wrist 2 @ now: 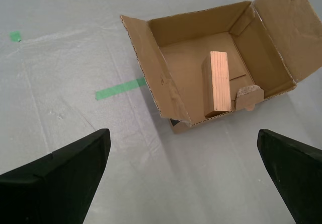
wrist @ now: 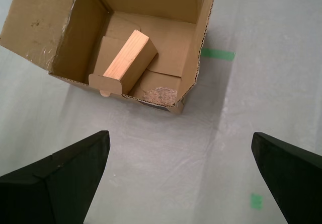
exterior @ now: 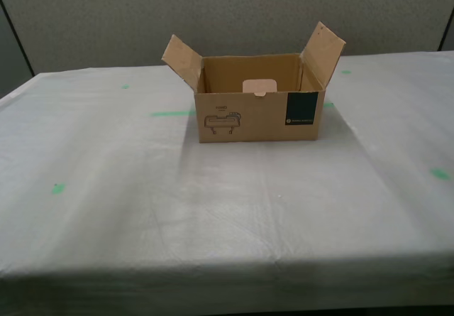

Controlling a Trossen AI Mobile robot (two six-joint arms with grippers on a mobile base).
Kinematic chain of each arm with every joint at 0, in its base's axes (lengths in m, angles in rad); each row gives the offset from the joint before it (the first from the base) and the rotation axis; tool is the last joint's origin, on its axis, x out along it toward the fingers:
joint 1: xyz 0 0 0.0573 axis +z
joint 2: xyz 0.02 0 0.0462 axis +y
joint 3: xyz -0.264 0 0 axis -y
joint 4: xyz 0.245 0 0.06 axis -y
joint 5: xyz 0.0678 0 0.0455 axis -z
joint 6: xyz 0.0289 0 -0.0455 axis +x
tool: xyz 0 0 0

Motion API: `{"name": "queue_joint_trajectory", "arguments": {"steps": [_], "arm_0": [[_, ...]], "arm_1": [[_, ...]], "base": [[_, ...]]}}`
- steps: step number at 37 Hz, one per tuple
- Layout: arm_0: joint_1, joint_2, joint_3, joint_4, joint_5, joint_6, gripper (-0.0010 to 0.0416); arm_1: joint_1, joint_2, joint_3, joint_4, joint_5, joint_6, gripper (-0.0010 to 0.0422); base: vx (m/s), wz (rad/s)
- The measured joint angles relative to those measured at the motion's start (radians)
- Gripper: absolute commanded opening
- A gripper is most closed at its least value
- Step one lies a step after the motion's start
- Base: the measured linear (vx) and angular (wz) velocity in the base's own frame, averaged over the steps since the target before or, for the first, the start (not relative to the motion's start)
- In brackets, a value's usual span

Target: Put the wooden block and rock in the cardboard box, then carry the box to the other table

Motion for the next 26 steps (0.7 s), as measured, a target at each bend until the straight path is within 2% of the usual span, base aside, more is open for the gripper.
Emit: {"name": "queue_joint_trajectory", "arguments": {"steps": [26], "arm_0": [[0.000, 0.000, 0.000, 0.000, 0.000, 0.000, 0.0394]], "arm_1": [[0.000, 0.000, 0.000, 0.000, 0.000, 0.000, 0.0400]], "base": [[0.000, 0.000]]}}
